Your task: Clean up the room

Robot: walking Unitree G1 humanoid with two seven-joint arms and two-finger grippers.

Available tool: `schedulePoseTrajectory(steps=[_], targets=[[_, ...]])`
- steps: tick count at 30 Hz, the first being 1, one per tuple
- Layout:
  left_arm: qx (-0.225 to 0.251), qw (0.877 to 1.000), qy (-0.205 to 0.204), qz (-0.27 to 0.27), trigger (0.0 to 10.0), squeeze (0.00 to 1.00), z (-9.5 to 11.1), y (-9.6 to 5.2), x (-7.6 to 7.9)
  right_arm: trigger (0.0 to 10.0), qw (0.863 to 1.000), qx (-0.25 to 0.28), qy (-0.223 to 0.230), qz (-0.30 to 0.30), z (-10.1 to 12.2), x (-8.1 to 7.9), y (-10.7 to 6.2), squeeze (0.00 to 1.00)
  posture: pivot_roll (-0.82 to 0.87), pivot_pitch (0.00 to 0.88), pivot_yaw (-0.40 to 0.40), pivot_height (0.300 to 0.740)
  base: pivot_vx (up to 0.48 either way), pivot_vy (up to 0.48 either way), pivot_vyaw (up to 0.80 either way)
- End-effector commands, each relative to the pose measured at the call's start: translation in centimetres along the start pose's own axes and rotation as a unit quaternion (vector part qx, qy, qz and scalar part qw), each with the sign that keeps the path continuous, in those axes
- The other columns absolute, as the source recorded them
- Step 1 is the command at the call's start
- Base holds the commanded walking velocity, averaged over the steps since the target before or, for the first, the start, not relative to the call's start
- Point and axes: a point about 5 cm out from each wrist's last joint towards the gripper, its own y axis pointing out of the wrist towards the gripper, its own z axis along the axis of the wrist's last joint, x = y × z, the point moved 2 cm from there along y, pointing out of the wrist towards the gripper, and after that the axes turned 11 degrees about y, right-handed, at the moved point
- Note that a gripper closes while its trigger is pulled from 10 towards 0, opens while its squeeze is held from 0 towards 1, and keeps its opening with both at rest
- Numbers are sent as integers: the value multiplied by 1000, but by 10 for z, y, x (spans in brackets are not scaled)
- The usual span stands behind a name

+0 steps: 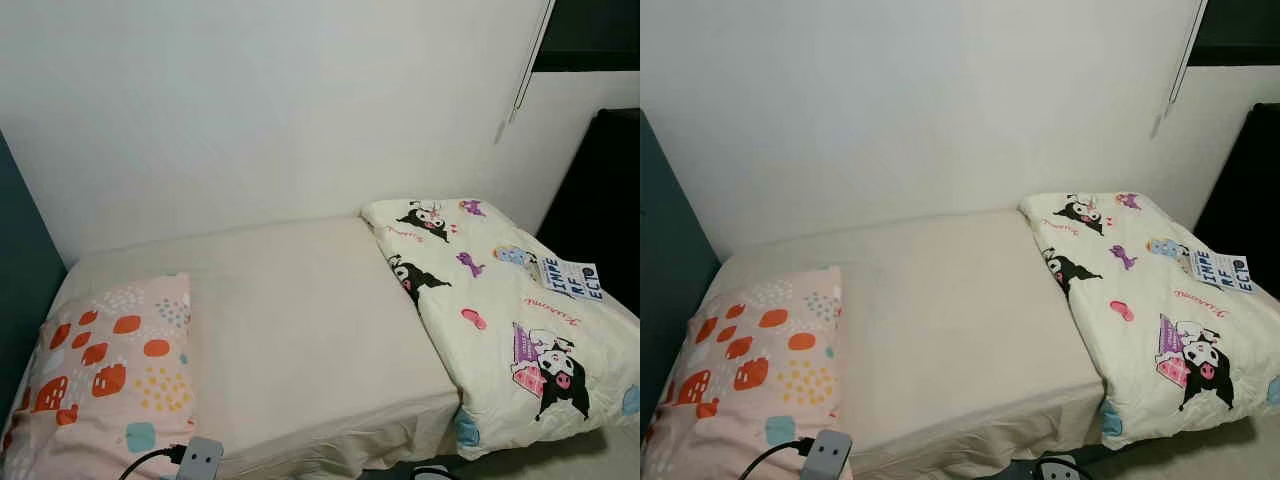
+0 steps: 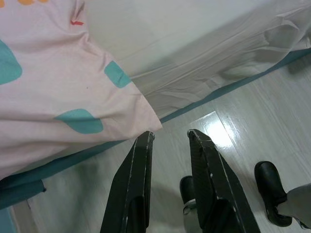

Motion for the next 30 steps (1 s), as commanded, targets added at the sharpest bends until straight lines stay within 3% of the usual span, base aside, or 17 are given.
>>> schedulePoseTrajectory(steps=[1, 30], targets=[[-5, 1000, -1, -2, 10000, 0, -2, -1, 2, 10000, 1000, -2, -3, 0, 0, -1, 0, 0, 7, 60, -32, 740, 0, 0, 0], [-3, 1000, 4, -10, 10000, 0, -2, -1, 4, 10000, 1000, -10, 5, -4, -7, 1, -1, 0, -3, 66, -18, 740, 0, 0, 0]])
